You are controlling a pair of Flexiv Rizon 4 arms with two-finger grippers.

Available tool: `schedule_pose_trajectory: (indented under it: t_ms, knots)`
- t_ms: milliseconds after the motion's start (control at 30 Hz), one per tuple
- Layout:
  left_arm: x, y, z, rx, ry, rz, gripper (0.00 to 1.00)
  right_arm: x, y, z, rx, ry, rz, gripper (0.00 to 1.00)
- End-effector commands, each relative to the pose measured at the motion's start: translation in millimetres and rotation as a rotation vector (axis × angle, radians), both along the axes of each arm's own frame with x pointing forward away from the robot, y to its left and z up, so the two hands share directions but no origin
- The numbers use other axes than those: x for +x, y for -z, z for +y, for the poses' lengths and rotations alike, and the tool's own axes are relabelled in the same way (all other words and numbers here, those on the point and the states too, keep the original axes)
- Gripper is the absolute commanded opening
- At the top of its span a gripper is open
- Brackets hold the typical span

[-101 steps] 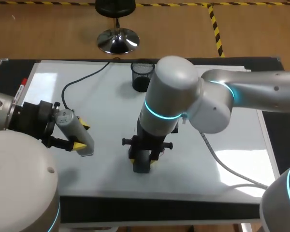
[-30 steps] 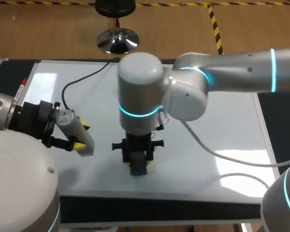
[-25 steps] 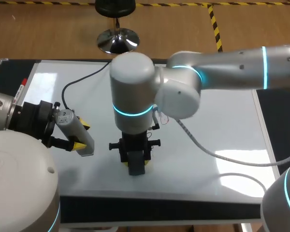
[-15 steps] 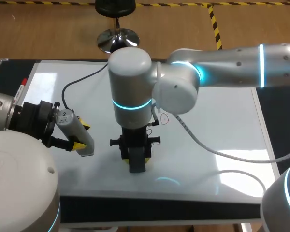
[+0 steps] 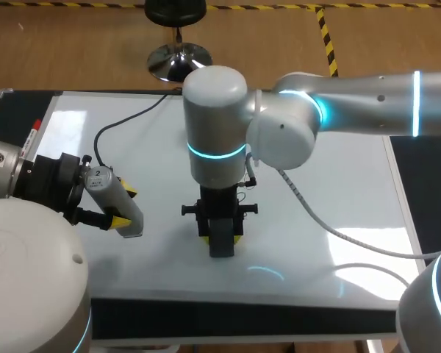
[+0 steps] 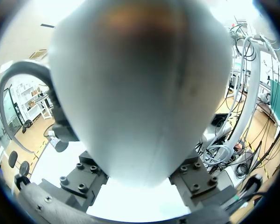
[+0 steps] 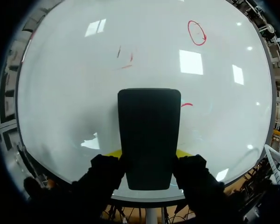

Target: Pick up the inspection probe, press it on each red-marked spot on the whiteboard one by one, put down the probe, pick up the eraser, and wipe off all the red marks.

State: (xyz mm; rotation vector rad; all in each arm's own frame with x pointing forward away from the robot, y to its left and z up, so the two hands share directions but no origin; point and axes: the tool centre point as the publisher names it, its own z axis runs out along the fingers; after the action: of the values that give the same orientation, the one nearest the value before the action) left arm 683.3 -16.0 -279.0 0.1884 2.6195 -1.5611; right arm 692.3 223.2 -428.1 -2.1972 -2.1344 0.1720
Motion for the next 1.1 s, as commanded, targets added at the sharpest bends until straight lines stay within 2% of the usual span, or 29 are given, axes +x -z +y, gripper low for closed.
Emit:
schedule_pose_trajectory:
  t_ms: [33,700,1100]
  knots:
    - [-1.2,-0.8,-0.1,-0.001,-0.002,-0.005,0.00,4.4,21.8,-17.0,0.005,0.009,0.009,0.00]
    - [-1.2,-0.8,-0.1,-0.001,-0.002,-0.005,0.00,14.2,25.7,-51.8,-0.044,0.058,0.043,0.00]
    - [-1.2,-0.8,-0.1,-0.001,-0.002,-0.005,0.00,22.0,26.9,-79.0,-0.042,0.107,0.065,0.00]
